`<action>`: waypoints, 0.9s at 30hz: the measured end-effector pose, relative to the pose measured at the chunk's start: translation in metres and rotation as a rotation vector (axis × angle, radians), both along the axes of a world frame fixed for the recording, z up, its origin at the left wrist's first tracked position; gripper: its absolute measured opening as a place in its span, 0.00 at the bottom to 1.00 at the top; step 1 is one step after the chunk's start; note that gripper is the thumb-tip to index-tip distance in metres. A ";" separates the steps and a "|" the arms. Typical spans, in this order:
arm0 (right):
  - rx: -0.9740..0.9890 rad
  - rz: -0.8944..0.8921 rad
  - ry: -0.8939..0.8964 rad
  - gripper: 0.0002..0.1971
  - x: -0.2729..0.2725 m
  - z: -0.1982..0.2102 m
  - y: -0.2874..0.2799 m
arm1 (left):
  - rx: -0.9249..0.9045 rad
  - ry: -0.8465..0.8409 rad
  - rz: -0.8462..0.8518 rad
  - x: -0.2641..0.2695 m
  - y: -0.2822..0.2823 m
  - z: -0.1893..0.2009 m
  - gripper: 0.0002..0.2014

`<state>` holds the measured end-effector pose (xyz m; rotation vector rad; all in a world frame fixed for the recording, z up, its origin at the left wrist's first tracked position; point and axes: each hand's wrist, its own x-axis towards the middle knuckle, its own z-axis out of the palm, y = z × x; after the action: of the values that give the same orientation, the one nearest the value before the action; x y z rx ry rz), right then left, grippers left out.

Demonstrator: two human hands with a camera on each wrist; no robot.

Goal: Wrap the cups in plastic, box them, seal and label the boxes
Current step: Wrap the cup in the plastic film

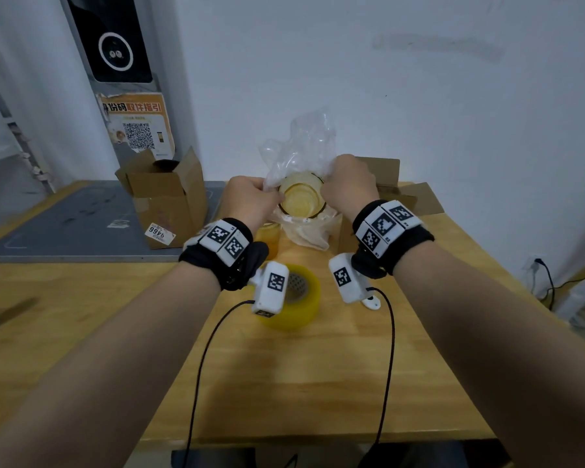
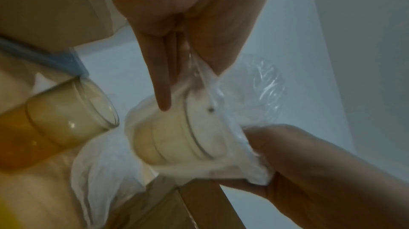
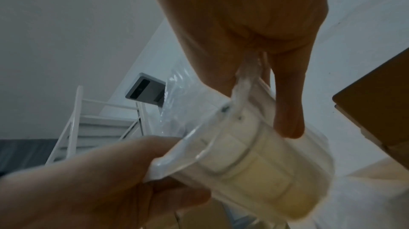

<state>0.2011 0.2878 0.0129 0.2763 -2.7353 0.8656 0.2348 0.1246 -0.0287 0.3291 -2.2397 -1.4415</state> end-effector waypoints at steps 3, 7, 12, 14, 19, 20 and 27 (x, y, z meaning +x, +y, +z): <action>-0.243 0.050 -0.147 0.06 -0.003 0.007 0.010 | 0.205 -0.006 -0.235 0.003 -0.006 0.011 0.20; -0.519 0.097 -0.325 0.07 -0.001 0.020 0.020 | 0.021 -0.073 -0.485 0.003 -0.013 0.013 0.37; -0.614 0.132 -0.430 0.18 0.010 0.019 0.024 | 0.009 -0.014 -0.371 0.000 -0.014 0.005 0.58; -0.534 0.150 -0.443 0.29 0.015 0.018 0.031 | 0.045 0.009 -0.381 0.003 -0.012 0.002 0.57; -0.656 0.235 -0.603 0.46 0.013 0.005 0.049 | 0.172 0.013 -0.553 0.020 -0.008 -0.001 0.52; -0.785 0.271 -0.642 0.45 0.013 0.001 0.050 | 0.190 0.006 -0.577 0.021 -0.007 -0.003 0.52; -1.043 0.398 -0.334 0.30 0.009 -0.004 0.048 | 0.237 -0.061 -0.719 0.030 -0.003 -0.011 0.39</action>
<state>0.2099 0.3353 0.0090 0.4729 -2.0815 2.4384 0.2652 0.1219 -0.0395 -0.4181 -2.3504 -2.0754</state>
